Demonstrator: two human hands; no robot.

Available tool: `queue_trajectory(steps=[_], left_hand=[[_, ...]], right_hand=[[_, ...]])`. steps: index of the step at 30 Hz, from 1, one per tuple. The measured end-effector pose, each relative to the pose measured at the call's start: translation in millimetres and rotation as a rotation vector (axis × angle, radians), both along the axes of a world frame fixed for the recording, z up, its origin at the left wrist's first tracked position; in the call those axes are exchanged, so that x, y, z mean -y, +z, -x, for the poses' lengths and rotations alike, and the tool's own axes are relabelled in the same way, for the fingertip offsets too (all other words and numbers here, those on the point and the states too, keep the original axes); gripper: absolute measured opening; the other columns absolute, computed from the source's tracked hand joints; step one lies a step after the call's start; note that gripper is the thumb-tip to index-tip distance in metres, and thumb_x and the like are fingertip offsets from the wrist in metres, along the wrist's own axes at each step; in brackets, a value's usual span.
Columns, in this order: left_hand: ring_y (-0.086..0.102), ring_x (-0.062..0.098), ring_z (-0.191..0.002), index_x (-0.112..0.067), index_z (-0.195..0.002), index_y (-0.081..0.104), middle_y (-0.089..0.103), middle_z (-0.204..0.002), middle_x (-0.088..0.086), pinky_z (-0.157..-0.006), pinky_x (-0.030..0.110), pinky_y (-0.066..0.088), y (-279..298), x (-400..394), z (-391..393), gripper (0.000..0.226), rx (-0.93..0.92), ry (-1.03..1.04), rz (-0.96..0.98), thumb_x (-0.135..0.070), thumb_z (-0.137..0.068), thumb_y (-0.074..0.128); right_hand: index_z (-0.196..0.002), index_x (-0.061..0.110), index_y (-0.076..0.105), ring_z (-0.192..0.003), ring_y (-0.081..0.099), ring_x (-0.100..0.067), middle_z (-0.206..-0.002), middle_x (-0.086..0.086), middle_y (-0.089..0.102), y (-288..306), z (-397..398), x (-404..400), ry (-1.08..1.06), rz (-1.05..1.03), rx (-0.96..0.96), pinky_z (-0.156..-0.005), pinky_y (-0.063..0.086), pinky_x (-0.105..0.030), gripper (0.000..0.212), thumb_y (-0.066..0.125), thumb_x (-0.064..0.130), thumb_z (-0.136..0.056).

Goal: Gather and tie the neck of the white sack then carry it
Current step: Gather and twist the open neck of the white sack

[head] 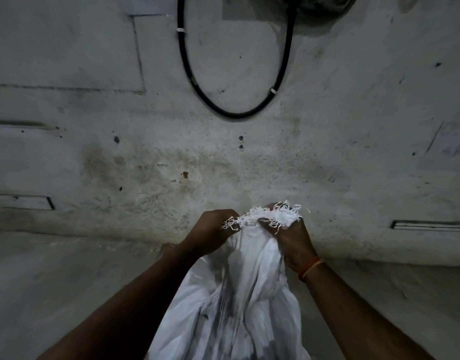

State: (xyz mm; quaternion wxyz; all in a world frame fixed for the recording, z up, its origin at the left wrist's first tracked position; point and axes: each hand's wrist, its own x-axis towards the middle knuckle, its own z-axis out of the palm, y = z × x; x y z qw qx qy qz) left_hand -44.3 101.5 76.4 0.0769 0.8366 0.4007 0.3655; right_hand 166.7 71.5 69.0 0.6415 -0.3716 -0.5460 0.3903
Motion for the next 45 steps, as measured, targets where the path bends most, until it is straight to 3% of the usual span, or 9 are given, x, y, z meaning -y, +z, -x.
queue_trajectory(steps=[4, 11, 17, 20, 22, 27, 31, 36, 45], left_hand=[[0.065, 0.017, -0.087, -0.017, -0.091, 0.067, 0.072, -0.090, -0.001, -0.082, 0.036, 0.050, 1.5, -1.1, 4.9, 0.027, 0.139, 0.060, 0.222, -0.039, -0.094, 0.053], [0.059, 0.020, -0.064, -0.018, -0.106, 0.046, 0.058, -0.074, -0.001, -0.063, 0.032, 0.042, 9.7, -0.5, 0.5, 0.017, 0.281, 0.196, 0.107, -0.011, -0.095, 0.057], [0.058, 0.024, -0.068, -0.008, -0.085, 0.064, 0.065, -0.071, 0.003, -0.060, 0.026, 0.046, 4.1, 2.2, -5.9, 0.020, 0.378, 0.132, 0.200, 0.003, -0.068, 0.060], [0.059, 0.020, -0.102, -0.026, -0.094, 0.073, 0.065, -0.104, 0.002, -0.089, 0.027, 0.048, -7.8, -4.2, 5.4, 0.016, 0.051, 0.003, -0.012, -0.019, -0.082, 0.067], [0.054, 0.013, -0.105, -0.016, -0.090, 0.074, 0.063, -0.102, 0.006, -0.086, 0.022, 0.044, -10.5, -2.3, 7.4, 0.016, -0.078, -0.095, -0.053, -0.028, -0.090, 0.064], [0.053, -0.004, -0.076, -0.022, -0.090, 0.066, 0.056, -0.092, -0.007, -0.069, 0.011, 0.043, -9.8, -6.8, 1.0, 0.024, 0.161, 0.081, -0.031, -0.023, -0.074, 0.085], [0.061, 0.009, -0.093, -0.021, -0.103, 0.072, 0.058, -0.110, -0.001, -0.081, 0.015, 0.047, -16.6, -11.3, 4.6, 0.046, 0.040, 0.030, 0.035, -0.036, -0.064, 0.091], [0.068, 0.023, -0.097, -0.022, -0.096, 0.079, 0.068, -0.109, 0.008, -0.083, 0.027, 0.054, -20.6, -8.1, -0.5, 0.020, -0.037, -0.004, -0.078, -0.030, -0.078, 0.078], [0.059, -0.014, -0.072, -0.022, -0.088, 0.069, 0.063, -0.073, -0.023, -0.067, 0.008, 0.040, -1.7, 5.6, 16.8, 0.011, 0.210, 0.146, -0.018, -0.016, -0.096, 0.063]], right_hand=[[-0.120, 0.008, 0.065, -0.104, 0.072, -0.016, -0.112, -0.007, 0.075, 10.5, 2.9, -0.4, 0.089, 0.037, 0.182, -0.092, 0.056, -0.024, 0.058, 0.090, 0.005, -0.068], [-0.106, 0.002, 0.075, -0.104, 0.073, -0.023, -0.107, -0.010, 0.078, 8.8, 10.3, -5.8, 0.126, -0.039, 0.238, -0.097, 0.055, -0.035, 0.023, 0.076, 0.000, -0.083], [-0.109, -0.005, 0.073, -0.107, 0.072, -0.022, -0.111, -0.015, 0.076, 2.3, 5.0, -4.7, 0.093, -0.103, 0.169, -0.095, 0.053, -0.026, 0.022, 0.068, -0.004, -0.088], [-0.108, -0.005, 0.073, -0.107, 0.072, -0.025, -0.110, -0.015, 0.076, -1.0, 3.2, -7.6, 0.084, -0.097, 0.142, -0.096, 0.053, -0.029, 0.021, 0.068, -0.003, -0.088], [-0.107, -0.004, 0.074, -0.108, 0.071, -0.027, -0.110, -0.015, 0.076, -1.5, 2.8, -8.5, 0.082, -0.108, 0.158, -0.097, 0.054, -0.032, 0.020, 0.069, 0.000, -0.088], [-0.108, -0.004, 0.073, -0.106, 0.072, -0.022, -0.109, -0.011, 0.077, -1.3, 2.0, -6.9, 0.111, -0.108, 0.152, -0.094, 0.054, -0.027, 0.020, 0.067, -0.002, -0.089], [-0.106, -0.004, 0.074, -0.104, 0.072, -0.025, -0.107, -0.012, 0.078, -2.2, 2.5, -6.0, 0.110, -0.086, 0.105, -0.094, 0.055, -0.031, 0.019, 0.067, -0.003, -0.088], [-0.104, -0.004, 0.074, -0.098, 0.073, -0.018, -0.103, -0.009, 0.078, -6.0, -1.2, -6.7, 0.051, -0.069, 0.061, -0.090, 0.054, -0.025, 0.019, 0.069, -0.003, -0.085], [-0.101, -0.008, 0.072, -0.090, 0.073, -0.007, -0.090, 0.003, 0.079, -5.2, -9.3, -7.0, -0.029, -0.046, 0.035, -0.085, 0.053, -0.018, 0.020, 0.067, -0.013, -0.083]])
